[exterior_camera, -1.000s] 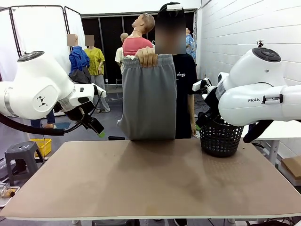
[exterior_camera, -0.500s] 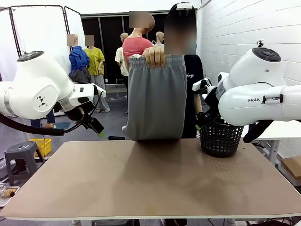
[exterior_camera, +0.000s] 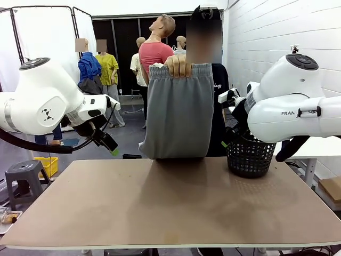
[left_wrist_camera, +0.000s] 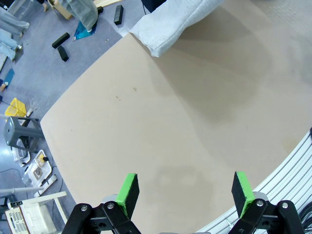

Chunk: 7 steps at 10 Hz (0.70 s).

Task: Fold the training pants.
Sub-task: Grab both ends of the Training pants handed by a person.

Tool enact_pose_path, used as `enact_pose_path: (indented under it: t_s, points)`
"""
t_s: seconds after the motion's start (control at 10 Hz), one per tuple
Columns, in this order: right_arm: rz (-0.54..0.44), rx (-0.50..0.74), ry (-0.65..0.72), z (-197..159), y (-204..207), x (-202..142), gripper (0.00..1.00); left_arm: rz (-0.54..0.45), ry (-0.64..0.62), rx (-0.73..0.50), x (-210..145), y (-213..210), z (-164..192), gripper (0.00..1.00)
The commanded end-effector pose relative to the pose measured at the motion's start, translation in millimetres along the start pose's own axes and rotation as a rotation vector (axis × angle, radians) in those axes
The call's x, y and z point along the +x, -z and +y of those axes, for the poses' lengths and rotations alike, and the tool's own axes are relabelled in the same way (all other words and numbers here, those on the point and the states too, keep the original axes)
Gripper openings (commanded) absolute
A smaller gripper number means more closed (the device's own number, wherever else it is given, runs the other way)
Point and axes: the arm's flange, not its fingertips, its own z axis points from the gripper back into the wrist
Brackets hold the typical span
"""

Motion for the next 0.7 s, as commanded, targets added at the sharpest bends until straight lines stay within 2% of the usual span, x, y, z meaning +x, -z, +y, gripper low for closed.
enact_pose_path:
  t_s: [0.0,0.6]
  points:
    - [0.000,0.000,0.000,0.1,0.7,-0.2,1.00,0.000,0.001,-0.003,0.0,0.2,0.3,1.00]
    - [0.000,0.000,0.000,0.0,0.0,0.0,1.00,0.000,0.000,0.000,0.0,0.0,0.0,1.00]
